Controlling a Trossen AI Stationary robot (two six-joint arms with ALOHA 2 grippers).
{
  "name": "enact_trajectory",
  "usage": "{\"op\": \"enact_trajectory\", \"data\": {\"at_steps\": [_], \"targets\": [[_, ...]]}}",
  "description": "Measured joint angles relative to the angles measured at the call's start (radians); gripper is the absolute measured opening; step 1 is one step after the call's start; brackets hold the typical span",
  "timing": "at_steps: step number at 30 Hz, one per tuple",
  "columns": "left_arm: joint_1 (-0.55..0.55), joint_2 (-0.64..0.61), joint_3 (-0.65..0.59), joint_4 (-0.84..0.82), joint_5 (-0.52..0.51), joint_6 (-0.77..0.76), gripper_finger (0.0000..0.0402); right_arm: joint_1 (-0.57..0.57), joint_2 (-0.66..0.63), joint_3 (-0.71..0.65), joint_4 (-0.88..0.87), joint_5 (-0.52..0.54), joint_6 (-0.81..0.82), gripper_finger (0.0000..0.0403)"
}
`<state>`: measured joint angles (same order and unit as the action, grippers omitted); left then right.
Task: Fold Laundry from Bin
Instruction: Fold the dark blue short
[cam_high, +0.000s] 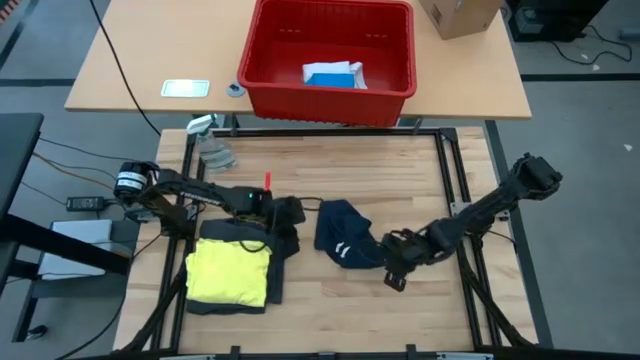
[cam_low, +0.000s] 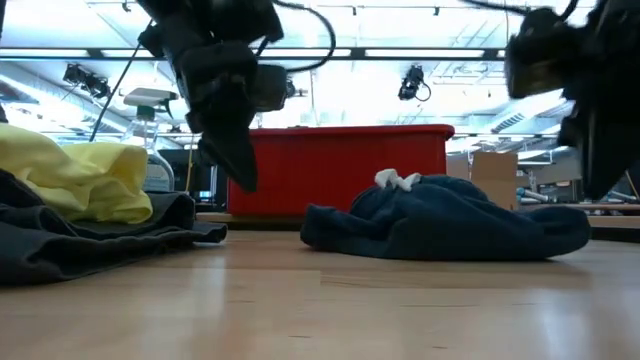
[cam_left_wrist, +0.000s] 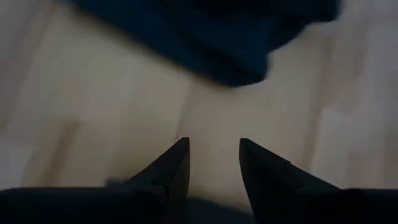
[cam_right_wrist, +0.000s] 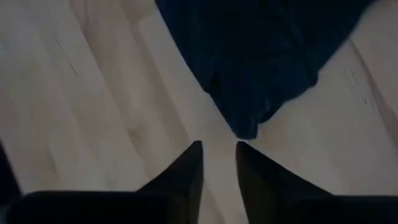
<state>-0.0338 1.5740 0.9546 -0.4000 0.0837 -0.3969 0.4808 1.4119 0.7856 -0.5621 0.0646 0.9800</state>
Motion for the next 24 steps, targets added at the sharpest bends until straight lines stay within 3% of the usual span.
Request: {"op": "enact_trajectory", "data": {"at_steps": [4, 8, 13, 16, 20, 24], "targets": [[-0.022, 0.0, 0.0, 0.192, -0.023, 0.129, 0.0144, 0.063, -0.041, 0.0, 0.009, 0.099, 0.187, 0.0135], [-0.015, 0.012, 0.0, 0.385, -0.135, 0.494, 0.0144, 0.089, -0.064, 0.0, 0.029, 0.162, 0.333, 0.0154], [0.054, 0.09, 0.001, 0.502, -0.136, 0.846, 0.0144, 0.089, -0.058, 0.0, 0.124, 0.169, 0.318, 0.0157], [0.092, 0.154, 0.001, 0.51, -0.036, 1.018, 0.0144, 0.085, -0.055, 0.0, 0.17, 0.119, 0.262, 0.0158], [0.111, 0.224, 0.0, 0.511, 0.007, 1.144, 0.0144, 0.083, -0.055, 0.0, 0.199, 0.057, 0.242, 0.0158], [0.111, 0.273, 0.0, 0.609, -0.009, 1.17, 0.0144, 0.083, -0.055, 0.0, 0.202, 0.024, 0.252, 0.0157]]}}
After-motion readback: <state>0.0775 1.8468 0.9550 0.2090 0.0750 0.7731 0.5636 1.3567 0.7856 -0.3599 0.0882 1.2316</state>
